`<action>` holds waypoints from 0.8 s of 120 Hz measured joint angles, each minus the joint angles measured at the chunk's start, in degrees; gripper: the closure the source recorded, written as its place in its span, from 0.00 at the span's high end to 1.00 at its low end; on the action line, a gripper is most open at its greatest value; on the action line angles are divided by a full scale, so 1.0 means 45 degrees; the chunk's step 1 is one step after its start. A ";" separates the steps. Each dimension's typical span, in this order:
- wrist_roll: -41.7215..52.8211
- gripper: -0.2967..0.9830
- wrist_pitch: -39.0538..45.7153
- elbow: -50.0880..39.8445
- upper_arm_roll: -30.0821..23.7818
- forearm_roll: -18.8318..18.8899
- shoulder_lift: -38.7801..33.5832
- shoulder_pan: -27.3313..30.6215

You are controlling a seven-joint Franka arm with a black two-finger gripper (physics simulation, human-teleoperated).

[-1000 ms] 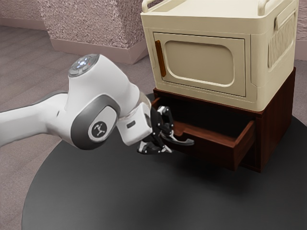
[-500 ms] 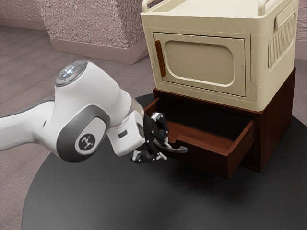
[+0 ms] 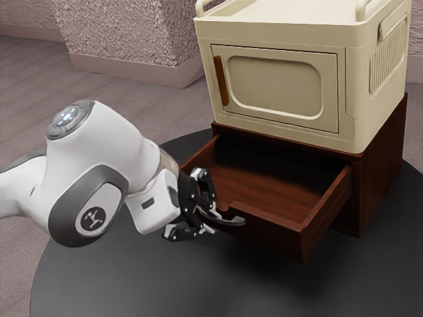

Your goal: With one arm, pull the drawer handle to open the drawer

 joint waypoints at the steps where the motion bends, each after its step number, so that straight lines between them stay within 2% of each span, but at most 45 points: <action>1: -0.0005 0.30 0.0001 -0.0010 0.0000 0.0000 -0.0013 0.0000; 24: -0.0119 0.29 0.0078 -0.0124 0.0002 0.0023 -0.0127 -0.0003; 51: -0.0191 0.44 0.0128 -0.0134 -0.0001 0.0043 -0.0131 0.0001; 80: -0.0243 0.49 0.0119 -0.0129 -0.0024 0.0022 -0.0630 0.0002; 96: -0.0609 0.61 -0.0451 0.0863 -0.0251 0.0111 -0.1131 0.0007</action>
